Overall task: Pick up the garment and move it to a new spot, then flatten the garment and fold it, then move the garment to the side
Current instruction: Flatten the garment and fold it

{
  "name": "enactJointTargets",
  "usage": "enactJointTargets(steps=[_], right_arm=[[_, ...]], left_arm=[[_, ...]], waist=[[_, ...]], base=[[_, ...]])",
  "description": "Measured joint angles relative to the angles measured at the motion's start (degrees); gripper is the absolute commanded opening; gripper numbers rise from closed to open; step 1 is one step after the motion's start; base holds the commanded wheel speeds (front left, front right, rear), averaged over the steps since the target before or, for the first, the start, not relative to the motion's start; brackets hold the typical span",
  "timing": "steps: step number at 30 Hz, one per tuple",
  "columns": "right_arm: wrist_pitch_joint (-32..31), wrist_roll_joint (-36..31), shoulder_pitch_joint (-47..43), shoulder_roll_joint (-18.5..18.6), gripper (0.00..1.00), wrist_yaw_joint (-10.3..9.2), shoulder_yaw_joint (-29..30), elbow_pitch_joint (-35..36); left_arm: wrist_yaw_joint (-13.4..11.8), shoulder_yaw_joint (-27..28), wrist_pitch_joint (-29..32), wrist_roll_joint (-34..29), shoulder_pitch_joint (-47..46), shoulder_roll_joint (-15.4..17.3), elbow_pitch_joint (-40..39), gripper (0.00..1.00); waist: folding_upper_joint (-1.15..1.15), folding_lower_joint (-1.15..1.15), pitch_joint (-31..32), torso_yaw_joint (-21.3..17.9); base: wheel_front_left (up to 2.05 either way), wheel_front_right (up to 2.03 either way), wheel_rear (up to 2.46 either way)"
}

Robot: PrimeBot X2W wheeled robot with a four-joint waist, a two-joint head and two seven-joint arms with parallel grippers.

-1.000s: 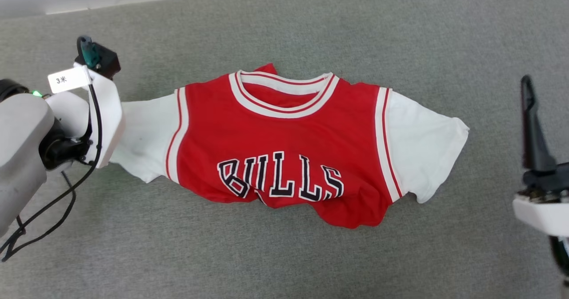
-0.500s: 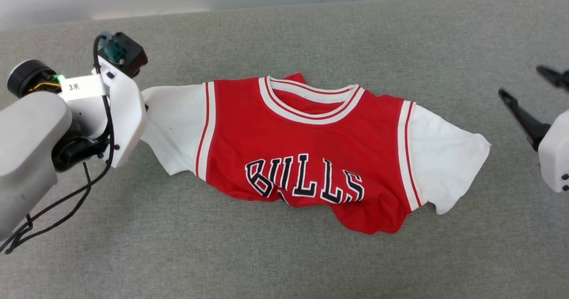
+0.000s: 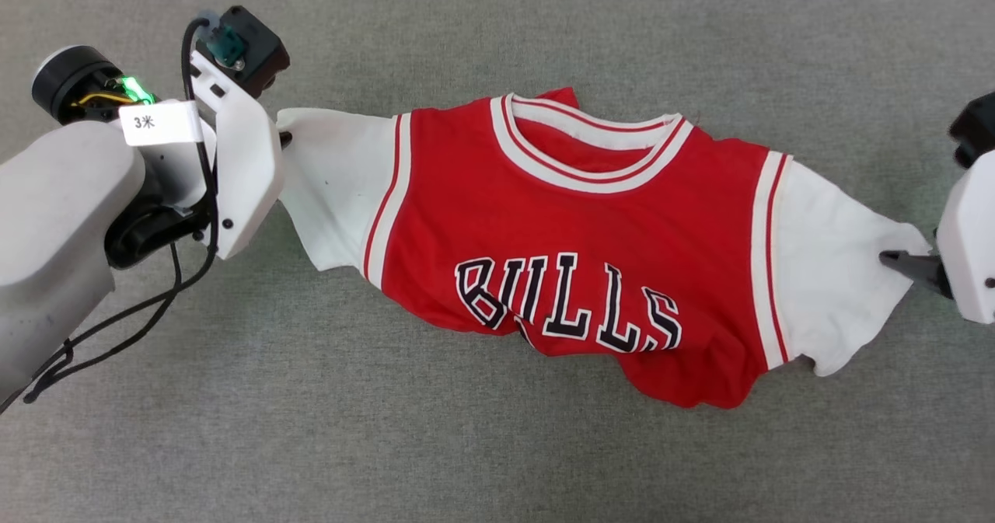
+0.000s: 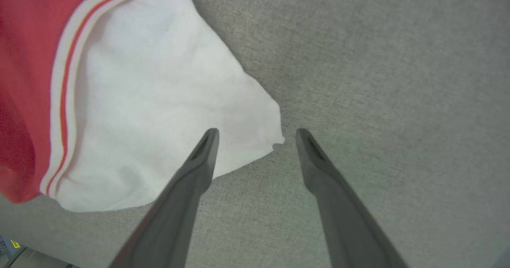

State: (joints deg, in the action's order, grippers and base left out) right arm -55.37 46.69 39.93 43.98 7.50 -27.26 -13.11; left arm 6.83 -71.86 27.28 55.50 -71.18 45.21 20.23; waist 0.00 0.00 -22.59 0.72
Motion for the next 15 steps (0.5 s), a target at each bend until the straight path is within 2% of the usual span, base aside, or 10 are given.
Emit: enactJointTargets(steps=[1, 2, 7, 9, 15], right_arm=[[-0.12, -0.25, 0.51, -2.23, 1.0, 0.0, -0.82, -3.21], [-0.15, -0.27, 0.56, -2.87, 1.0, -0.01, -1.49, -3.9], [0.47, 0.74, 1.33, -2.19, 1.0, -0.42, -5.58, -5.02], [1.63, 0.84, 2.08, -2.02, 0.0, -0.43, -6.98, -5.25], [7.14, 2.58, 3.94, -2.68, 0.0, -0.1, -10.13, -6.44]], left_arm=[[-0.04, 0.04, 0.02, -0.3, -0.55, -0.04, -0.62, 0.0], [-0.13, 0.1, 0.02, -0.32, -0.81, -0.07, -0.73, 0.0], [-0.23, 0.12, 0.01, -0.3, -0.96, -0.44, -0.63, 0.0], [-0.21, 0.12, -0.01, -0.3, -0.96, -0.46, -0.41, 0.0], [-0.01, 0.11, -2.33, -0.43, -0.87, -0.77, 0.76, 0.0]], waist=[[0.0, 0.0, -1.54, 0.35], [0.0, 0.0, -2.01, 0.44], [0.0, 0.0, -3.54, 0.69], [0.0, 0.0, -3.49, 0.5], [0.0, 0.0, -1.31, 0.04]], base=[[0.0, 0.0, 0.0], [0.0, 0.0, 0.0], [0.0, 0.0, 0.0], [0.0, 0.0, 0.0], [0.0, 0.0, 0.0]])
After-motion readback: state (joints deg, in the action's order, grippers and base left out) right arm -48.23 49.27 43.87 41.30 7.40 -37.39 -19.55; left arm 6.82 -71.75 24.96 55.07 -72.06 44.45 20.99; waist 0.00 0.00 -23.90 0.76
